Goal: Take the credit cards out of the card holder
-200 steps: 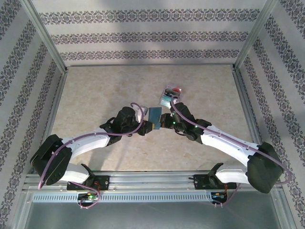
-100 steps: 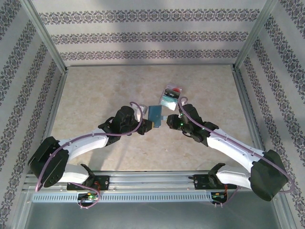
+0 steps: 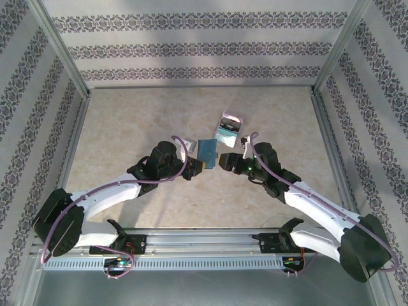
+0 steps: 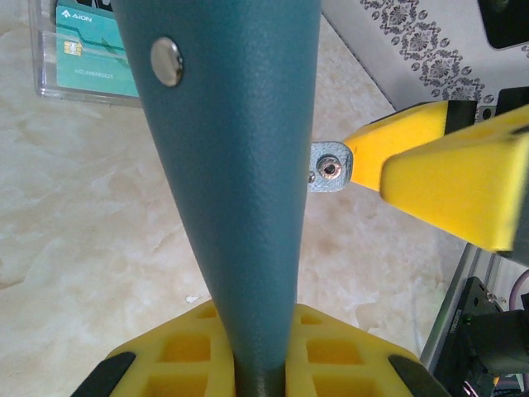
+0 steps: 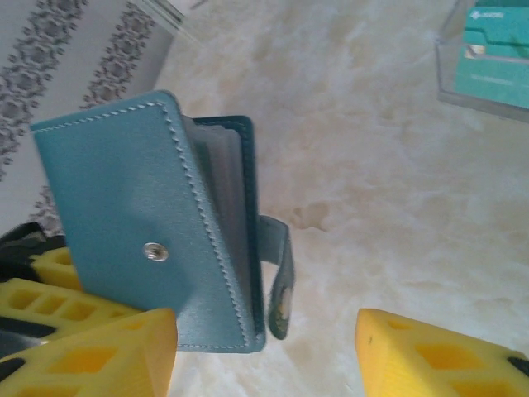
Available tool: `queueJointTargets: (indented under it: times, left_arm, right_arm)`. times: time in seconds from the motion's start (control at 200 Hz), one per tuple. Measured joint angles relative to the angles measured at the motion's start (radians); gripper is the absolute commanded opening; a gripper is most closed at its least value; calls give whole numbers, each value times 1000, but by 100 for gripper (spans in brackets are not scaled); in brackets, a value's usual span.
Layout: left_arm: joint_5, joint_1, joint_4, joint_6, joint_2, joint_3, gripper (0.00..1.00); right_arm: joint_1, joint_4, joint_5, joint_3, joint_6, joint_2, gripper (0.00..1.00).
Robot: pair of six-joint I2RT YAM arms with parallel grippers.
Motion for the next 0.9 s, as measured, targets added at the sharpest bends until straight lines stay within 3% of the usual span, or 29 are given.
queueJointTargets:
  times: [0.21,0.43,0.899]
  left_arm:
    - [5,0,0,0,-14,0,0]
    - [57,0,2,0,-39,0,0]
    - [182,1,66,-2,-58,0,0]
  right_arm:
    - [0,67,-41,-17,0,-8,61]
    - [-37,103,-47,-52,-2,-8,51]
    - [-87,246,-163,-93,10,-5,47]
